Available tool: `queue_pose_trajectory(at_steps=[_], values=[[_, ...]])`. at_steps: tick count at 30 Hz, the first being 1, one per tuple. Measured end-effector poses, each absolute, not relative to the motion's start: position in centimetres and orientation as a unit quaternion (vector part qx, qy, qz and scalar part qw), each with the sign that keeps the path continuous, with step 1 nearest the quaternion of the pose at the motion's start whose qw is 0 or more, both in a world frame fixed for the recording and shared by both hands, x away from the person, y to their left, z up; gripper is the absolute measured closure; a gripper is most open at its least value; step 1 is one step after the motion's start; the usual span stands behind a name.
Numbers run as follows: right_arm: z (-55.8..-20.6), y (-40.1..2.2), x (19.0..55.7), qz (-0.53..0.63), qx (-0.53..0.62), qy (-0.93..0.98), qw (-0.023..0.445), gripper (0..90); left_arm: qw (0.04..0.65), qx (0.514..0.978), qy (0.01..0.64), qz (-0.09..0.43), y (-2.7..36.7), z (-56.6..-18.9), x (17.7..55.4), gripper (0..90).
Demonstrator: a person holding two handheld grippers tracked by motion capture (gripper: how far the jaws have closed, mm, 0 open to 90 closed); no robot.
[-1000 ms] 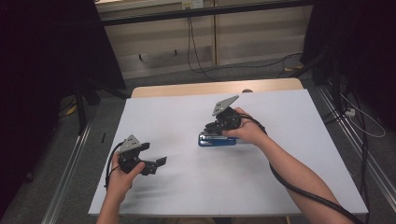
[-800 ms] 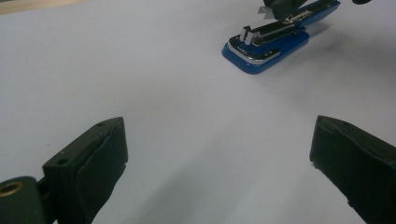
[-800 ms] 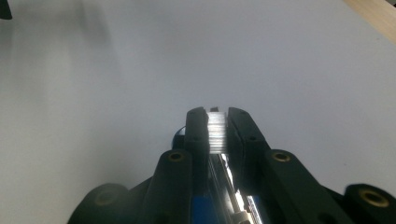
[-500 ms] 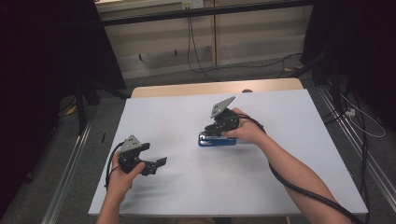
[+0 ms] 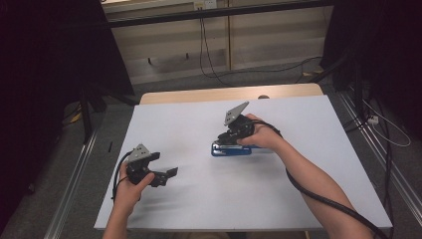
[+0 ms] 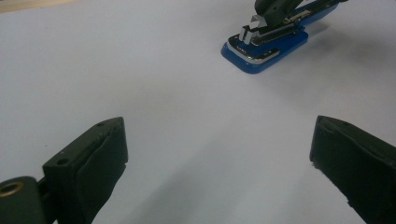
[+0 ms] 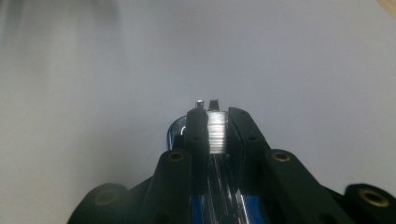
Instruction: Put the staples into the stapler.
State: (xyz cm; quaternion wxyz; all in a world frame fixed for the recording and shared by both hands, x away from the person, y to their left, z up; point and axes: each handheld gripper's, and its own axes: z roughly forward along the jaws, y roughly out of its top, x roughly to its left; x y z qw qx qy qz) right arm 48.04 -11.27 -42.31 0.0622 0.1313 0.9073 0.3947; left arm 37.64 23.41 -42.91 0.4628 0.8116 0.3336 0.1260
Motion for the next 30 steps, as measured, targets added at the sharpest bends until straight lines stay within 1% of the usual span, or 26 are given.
queue_pose_trajectory(at_steps=[30], values=[[-42.78, -11.36, 48.25, 0.393, 0.104, 0.912, 0.056, 79.4, 0.46, 0.814, 0.331, 0.125, 23.36, -42.99, 37.73, 4.3]])
